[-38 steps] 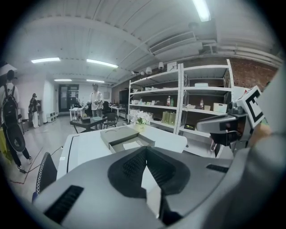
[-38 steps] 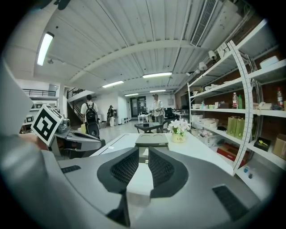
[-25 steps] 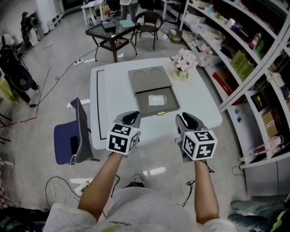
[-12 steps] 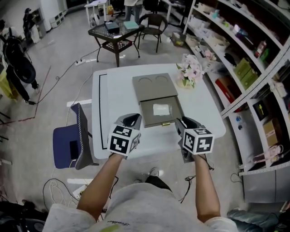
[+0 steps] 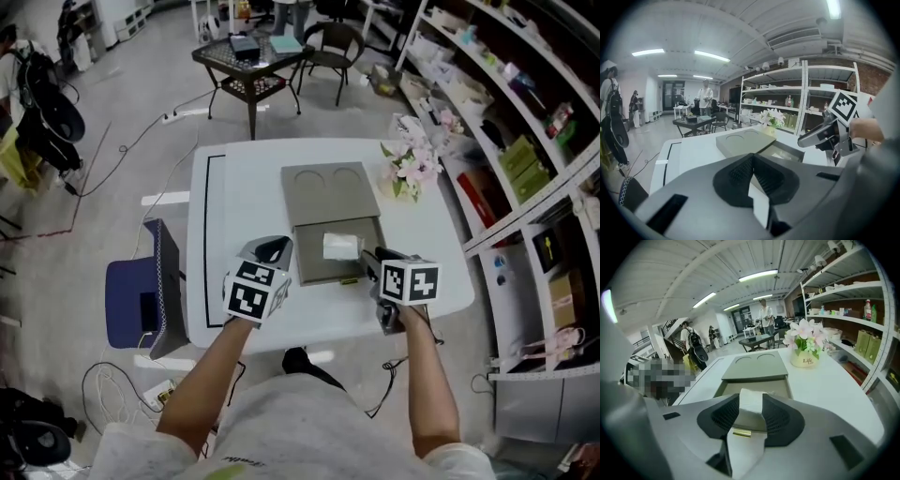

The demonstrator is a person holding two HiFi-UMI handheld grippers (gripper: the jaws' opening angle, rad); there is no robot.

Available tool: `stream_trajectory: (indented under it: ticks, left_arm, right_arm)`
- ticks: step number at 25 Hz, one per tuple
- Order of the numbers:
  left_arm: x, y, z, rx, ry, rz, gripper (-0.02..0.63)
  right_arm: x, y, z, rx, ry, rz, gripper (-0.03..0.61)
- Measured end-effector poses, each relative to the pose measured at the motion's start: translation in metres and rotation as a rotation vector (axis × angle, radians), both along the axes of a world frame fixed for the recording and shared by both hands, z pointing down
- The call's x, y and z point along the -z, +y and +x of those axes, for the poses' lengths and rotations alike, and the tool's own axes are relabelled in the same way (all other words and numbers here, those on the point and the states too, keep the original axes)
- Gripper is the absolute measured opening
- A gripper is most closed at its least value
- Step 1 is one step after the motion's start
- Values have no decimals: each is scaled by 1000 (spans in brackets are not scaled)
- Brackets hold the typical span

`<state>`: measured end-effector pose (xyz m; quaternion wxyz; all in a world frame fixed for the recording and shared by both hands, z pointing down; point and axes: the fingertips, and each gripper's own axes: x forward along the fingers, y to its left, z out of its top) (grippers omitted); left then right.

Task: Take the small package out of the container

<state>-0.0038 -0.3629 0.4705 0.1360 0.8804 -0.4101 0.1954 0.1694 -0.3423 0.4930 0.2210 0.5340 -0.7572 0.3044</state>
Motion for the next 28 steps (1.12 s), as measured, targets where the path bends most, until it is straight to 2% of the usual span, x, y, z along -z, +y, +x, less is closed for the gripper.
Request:
stream_trajectory:
  ticks: [8,19,28]
  left_arm:
    - [-18,-40,3,21,-6,-46,5]
    - [-37,-73,2,51,-6,-86,5]
    - [-45,-82,8,57,-11,-101,5]
  right_arm:
    - [-34,-37,6,16,-12,-144,164]
    - [-74,-56,6,51,9,-307,166]
    - [-88,-62,8,76,23,-378,160]
